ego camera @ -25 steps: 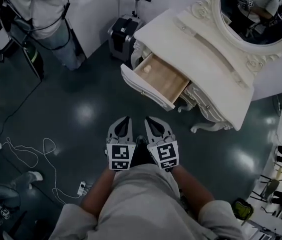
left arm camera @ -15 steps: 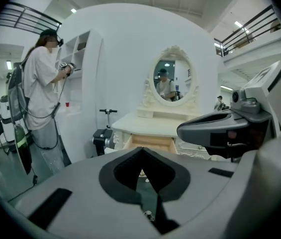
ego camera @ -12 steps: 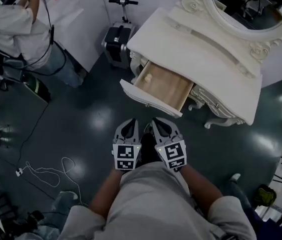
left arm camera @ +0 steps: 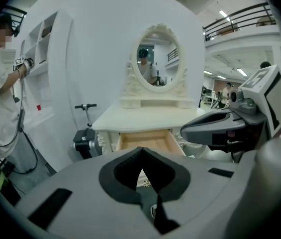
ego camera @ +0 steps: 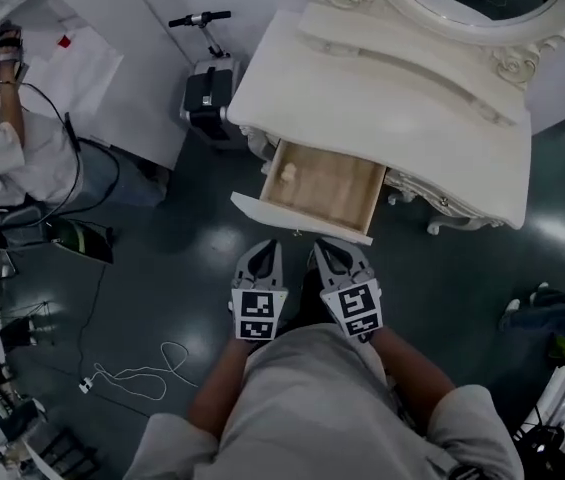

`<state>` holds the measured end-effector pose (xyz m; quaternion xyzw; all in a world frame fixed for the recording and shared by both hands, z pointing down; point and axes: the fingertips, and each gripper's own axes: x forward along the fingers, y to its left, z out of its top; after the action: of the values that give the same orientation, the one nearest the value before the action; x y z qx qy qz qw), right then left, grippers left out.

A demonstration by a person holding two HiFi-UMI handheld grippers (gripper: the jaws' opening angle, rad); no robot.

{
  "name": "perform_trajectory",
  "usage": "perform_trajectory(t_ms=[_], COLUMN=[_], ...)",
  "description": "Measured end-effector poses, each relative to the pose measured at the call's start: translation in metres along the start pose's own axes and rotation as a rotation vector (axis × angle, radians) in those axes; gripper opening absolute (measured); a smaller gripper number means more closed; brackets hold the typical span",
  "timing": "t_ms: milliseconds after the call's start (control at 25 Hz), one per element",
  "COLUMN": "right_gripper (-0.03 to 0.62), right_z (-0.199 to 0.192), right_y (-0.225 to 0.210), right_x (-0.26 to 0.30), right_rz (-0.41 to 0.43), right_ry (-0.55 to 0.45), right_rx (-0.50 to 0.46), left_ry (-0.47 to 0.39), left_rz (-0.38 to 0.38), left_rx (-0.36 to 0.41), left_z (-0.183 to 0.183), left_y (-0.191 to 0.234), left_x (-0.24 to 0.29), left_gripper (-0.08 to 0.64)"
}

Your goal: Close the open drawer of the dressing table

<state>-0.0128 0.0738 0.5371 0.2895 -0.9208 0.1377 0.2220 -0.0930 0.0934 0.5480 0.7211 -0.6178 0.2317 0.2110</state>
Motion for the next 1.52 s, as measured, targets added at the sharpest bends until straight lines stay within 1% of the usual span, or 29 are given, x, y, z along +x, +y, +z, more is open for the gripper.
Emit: perform_trajectory(t_ms=[120,200,280,360,440,520,600,720,760,840,920,960,1000,1120,1200,1240,1280,1320,1360,1440,1520], right_gripper=[0.015,0.015,0.015,0.015,0.015,0.015,0.015,0.015,0.015,0.015,0.015,0.015,0.016,0.017,0.022,0.064,0.135,0.173,0.174,0.176,0.181], right_z=[-0.009,-0.021,-0.034,-0.047,-0.062,-0.077,-0.087,-0.099,-0.105,-0.114,-0.121,-0.125,-0.129,-0.146,-0.155,-0.158,-0.162,-0.165,-0.168,-0.174,-0.175], right_y=[-0.013,-0.023,-0.034,-0.045,-0.058,-0.069,-0.075,-0.078,-0.078,-0.078,-0.079,-0.08,-0.081,-0.086,-0.093,-0.096,-0.098,-0.1,-0.1,-0.101,-0.106], right_x=[0.013,0.02,0.023,0.02,0.017,0.015,0.012,0.007,0.004,-0.002,-0.002,-0.002,-0.002,-0.012,-0.015,-0.013,-0.01,-0.009,-0.009,-0.009,-0.006], right_rz=[-0.006,-0.014,-0.034,-0.065,-0.109,-0.158,-0.201,-0.26,-0.284,-0.322,-0.334,-0.34,-0.348,-0.377,-0.368,-0.35,-0.332,-0.317,-0.309,-0.297,-0.276], right_ry=[0.035,0.075,0.117,0.151,0.184,0.221,0.254,0.292,0.308,0.335,0.353,0.363,0.378,0.447,0.487,0.5,0.511,0.526,0.546,0.6,0.667], right_rx=[0.006,0.012,0.051,0.111,0.146,0.16,0.178,0.209,0.227,0.293,0.359,0.371,0.365,0.29,0.277,0.292,0.31,0.32,0.314,0.251,0.129], left_ry=[0.026,0.06,0.1,0.127,0.149,0.17,0.187,0.221,0.231,0.244,0.262,0.274,0.287,0.324,0.339,0.343,0.347,0.354,0.364,0.375,0.372], left_rz=[-0.025,-0.031,-0.044,-0.074,-0.107,-0.136,-0.171,-0.243,-0.271,-0.314,-0.327,-0.331,-0.34,-0.393,-0.417,-0.417,-0.411,-0.403,-0.398,-0.399,-0.41], left_rx=[0.019,0.046,0.067,0.083,0.112,0.161,0.235,0.325,0.349,0.397,0.436,0.457,0.483,0.594,0.65,0.673,0.699,0.73,0.768,0.861,0.966], left_z=[-0.001,-0.007,-0.011,-0.014,-0.016,-0.018,-0.02,-0.029,-0.032,-0.036,-0.041,-0.044,-0.048,-0.062,-0.068,-0.069,-0.069,-0.07,-0.072,-0.073,-0.07], left_y=[0.005,0.011,0.018,0.022,0.027,0.034,0.042,0.049,0.05,0.055,0.066,0.073,0.078,0.087,0.092,0.096,0.1,0.105,0.109,0.115,0.119], left_x=[0.018,0.029,0.036,0.041,0.051,0.063,0.074,0.084,0.087,0.095,0.103,0.105,0.107,0.107,0.111,0.115,0.118,0.12,0.121,0.12,0.124], left_gripper=[0.006,0.006,0.006,0.006,0.006,0.008,0.006,0.008,0.006,0.008,0.008,0.008,0.006,0.008,0.008,0.008,0.008,0.008,0.008,0.009,0.009])
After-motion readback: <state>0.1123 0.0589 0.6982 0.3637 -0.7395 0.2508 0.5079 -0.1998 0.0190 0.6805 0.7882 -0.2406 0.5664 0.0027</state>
